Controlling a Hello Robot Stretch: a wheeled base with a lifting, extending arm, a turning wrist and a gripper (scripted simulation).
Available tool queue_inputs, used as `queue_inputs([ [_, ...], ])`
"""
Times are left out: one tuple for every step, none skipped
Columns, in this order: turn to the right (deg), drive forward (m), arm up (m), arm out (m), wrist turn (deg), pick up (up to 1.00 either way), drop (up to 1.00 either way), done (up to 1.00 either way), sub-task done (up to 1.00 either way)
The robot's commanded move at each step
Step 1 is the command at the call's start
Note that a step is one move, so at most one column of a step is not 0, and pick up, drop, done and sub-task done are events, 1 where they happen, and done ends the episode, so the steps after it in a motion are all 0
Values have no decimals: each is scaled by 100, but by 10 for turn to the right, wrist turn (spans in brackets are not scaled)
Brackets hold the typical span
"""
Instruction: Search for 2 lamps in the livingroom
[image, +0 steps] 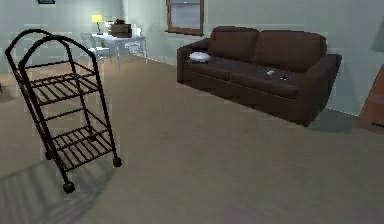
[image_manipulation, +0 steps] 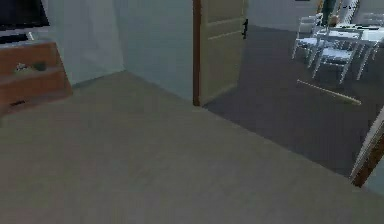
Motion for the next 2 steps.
queue_inputs([
  [0, 100, 0, 0, 0, 0, 0, 0, 0],
  [0, 40, 0, 0, 0, 0, 0, 0, 0],
])
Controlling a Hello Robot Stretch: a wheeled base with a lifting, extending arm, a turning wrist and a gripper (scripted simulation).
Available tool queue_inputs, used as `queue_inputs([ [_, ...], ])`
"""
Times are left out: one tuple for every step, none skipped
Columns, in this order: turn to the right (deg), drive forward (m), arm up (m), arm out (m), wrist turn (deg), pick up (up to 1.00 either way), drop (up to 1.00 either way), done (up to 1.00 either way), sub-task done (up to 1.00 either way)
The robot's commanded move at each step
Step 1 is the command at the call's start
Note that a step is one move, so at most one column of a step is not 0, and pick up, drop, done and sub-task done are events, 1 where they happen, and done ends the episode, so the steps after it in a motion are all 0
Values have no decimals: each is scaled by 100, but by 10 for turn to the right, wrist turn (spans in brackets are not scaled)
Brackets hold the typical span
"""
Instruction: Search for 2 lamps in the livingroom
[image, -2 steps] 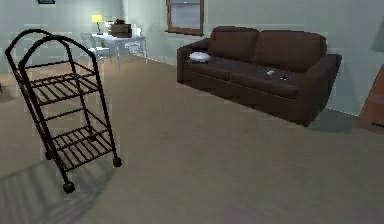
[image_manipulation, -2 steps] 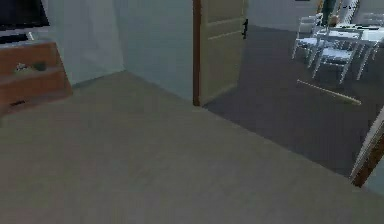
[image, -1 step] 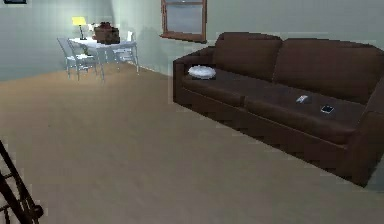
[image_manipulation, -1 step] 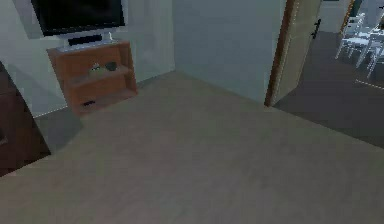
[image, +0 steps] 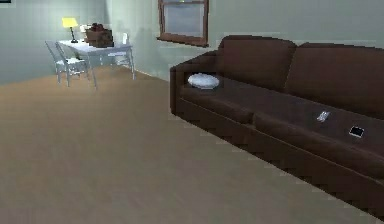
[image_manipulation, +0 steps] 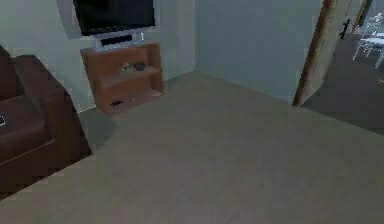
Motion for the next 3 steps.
queue_inputs([
  [0, 45, 0, 0, 0, 0, 0, 0, 0],
  [-420, 0, 0, 0, 0, 0, 0, 0, 0],
  [0, 100, 0, 0, 0, 0, 0, 0, 0],
])
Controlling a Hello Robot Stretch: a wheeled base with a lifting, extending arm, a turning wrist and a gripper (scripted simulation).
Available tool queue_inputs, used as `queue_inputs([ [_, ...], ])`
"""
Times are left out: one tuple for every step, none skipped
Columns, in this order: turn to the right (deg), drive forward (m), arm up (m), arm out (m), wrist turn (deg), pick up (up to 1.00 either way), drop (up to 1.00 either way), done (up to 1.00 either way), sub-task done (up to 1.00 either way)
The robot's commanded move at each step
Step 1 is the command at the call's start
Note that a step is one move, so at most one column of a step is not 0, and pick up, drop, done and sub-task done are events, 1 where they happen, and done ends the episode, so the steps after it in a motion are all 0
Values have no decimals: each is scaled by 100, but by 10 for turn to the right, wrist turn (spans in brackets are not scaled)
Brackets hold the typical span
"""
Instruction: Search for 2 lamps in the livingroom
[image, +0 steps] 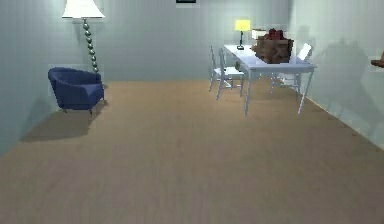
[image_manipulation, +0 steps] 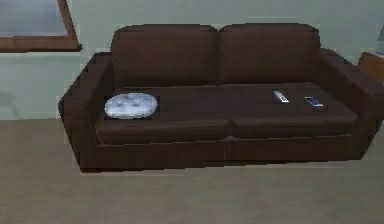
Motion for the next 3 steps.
queue_inputs([
  [-90, 0, 0, 0, 0, 0, 0, 0, 0],
  [0, 35, 0, 0, 0, 0, 0, 0, 0],
  [-60, 0, 0, 0, 0, 0, 0, 0, 0],
])
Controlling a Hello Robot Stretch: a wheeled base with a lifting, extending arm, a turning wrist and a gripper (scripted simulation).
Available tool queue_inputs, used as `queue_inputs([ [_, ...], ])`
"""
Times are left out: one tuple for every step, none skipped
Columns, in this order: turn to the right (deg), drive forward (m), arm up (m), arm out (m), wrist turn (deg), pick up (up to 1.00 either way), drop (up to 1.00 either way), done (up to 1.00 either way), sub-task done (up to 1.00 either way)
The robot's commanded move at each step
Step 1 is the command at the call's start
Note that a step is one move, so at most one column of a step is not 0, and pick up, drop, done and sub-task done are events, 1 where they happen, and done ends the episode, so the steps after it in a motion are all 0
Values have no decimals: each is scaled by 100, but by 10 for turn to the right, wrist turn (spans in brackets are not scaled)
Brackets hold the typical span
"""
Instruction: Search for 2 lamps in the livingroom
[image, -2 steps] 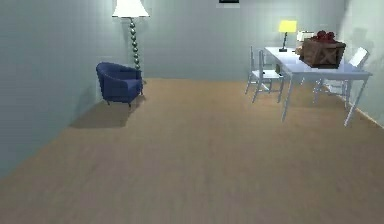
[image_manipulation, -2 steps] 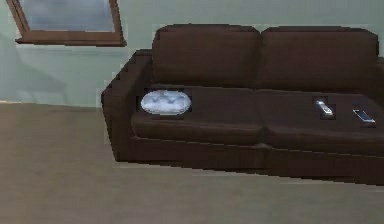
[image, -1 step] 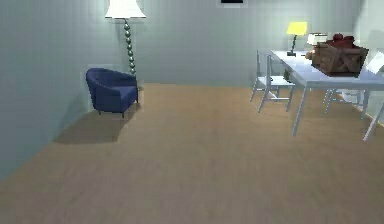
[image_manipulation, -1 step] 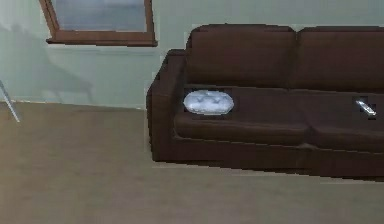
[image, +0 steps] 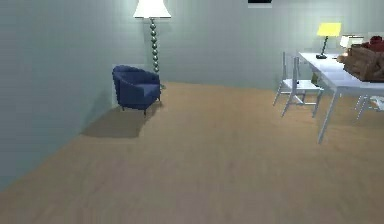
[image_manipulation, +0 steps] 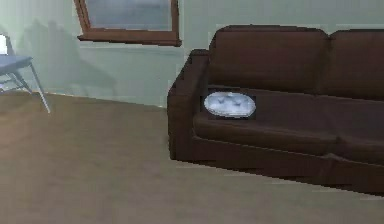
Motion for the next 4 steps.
queue_inputs([
  [0, 100, 0, 0, 0, 0, 0, 0, 0],
  [0, 100, 0, 0, 0, 0, 0, 0, 0],
  [0, 80, 0, 0, 0, 0, 0, 0, 0],
  [-300, 0, 0, 0, 0, 0, 0, 0, 0],
])
